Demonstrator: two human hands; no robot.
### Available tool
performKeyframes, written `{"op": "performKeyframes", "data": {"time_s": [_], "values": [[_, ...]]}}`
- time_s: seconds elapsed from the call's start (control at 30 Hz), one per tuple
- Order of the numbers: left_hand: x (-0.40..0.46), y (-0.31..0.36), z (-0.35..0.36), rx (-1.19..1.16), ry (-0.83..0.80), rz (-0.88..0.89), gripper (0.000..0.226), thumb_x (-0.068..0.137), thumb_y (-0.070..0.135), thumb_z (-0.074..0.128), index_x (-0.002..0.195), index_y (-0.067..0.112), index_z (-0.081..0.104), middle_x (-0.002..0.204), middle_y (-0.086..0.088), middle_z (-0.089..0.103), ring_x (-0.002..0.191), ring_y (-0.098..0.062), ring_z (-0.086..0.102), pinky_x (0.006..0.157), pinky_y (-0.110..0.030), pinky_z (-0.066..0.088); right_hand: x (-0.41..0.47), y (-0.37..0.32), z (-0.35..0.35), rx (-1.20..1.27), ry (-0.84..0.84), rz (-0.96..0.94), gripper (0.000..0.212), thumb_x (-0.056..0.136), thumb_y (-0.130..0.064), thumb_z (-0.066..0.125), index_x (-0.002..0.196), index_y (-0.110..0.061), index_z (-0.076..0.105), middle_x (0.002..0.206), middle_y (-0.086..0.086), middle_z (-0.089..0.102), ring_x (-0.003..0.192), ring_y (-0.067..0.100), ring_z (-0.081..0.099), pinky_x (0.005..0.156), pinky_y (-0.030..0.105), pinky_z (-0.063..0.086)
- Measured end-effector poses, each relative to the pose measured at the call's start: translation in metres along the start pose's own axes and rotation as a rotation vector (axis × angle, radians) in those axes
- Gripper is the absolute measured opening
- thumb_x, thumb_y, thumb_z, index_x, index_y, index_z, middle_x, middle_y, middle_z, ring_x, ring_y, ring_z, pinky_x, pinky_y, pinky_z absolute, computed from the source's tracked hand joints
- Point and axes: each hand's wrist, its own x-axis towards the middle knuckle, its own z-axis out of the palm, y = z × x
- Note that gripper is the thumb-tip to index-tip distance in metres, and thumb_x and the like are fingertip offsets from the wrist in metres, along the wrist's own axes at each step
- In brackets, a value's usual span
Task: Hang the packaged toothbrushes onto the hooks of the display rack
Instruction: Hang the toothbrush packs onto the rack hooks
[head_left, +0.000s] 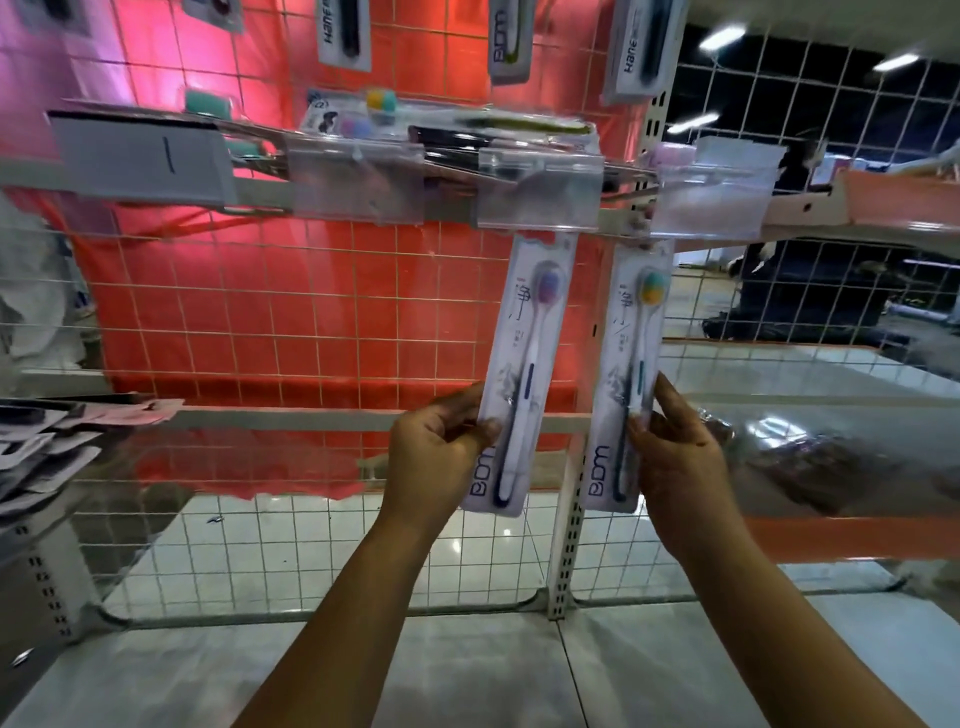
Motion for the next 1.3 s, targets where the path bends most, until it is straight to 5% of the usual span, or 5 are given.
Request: {"op": "performKeyframes", "data": {"time_s": [0.47,0.7,0.8,0.97,1.3], "values": [[-0.003,-0.015,0.013,-0.073,0.210,-0.008,0.041,0.078,-0.015,0.059,0.088,0.024,0.067,0.073,0.016,0.072,0.074,-0.001,0.068,0.071,-0.022,0.057,0.014,0.011,-0.013,-0.025,-0.081,-0.024,0.080,0.031,-0.045,0.091,0.108,-0.035,0.068,0.113,0.002,0.067,0.096,0.017,0.067,0.064,0.027,0.057],[0.016,-0.023,0.018,-0.064,0.242,-0.063,0.036,0.081,-0.012,0.059,0.093,0.021,0.068,0.068,0.018,0.070,0.065,0.001,0.066,0.065,-0.019,0.056,0.026,0.023,-0.010,-0.244,0.041,-0.110,0.055,0.087,-0.020,0.051,0.140,-0.028,0.041,0.132,0.002,0.056,0.112,0.023,0.059,0.075,0.035,0.059],[0.036,-0.028,0.026,-0.073,0.264,-0.124,0.037,0.082,-0.012,0.055,0.097,0.019,0.070,0.067,0.016,0.070,0.064,-0.003,0.066,0.067,-0.027,0.057,0.046,0.028,-0.001,-0.452,0.061,-0.113,0.058,0.086,-0.040,0.046,0.143,-0.032,0.034,0.127,0.003,0.058,0.094,0.014,0.064,0.069,0.030,0.058],[0.073,-0.039,0.032,-0.066,0.270,-0.182,0.039,0.083,-0.016,0.049,0.111,0.005,0.066,0.084,-0.010,0.067,0.075,-0.024,0.060,0.079,-0.040,0.053,0.094,0.021,0.009,-0.641,0.034,-0.069,0.040,0.100,-0.015,0.039,0.139,-0.023,0.039,0.096,0.006,0.062,0.068,0.007,0.058,0.046,0.011,0.047],[0.134,-0.066,0.022,-0.011,0.341,-0.311,0.033,0.082,-0.014,0.053,0.112,-0.003,0.064,0.074,-0.005,0.061,0.056,-0.016,0.051,0.053,-0.024,0.041,0.152,0.007,0.013,-0.954,0.048,0.010,0.049,0.097,-0.018,0.044,0.144,-0.017,0.031,0.122,0.018,0.057,0.104,0.035,0.059,0.087,0.046,0.051]]}}
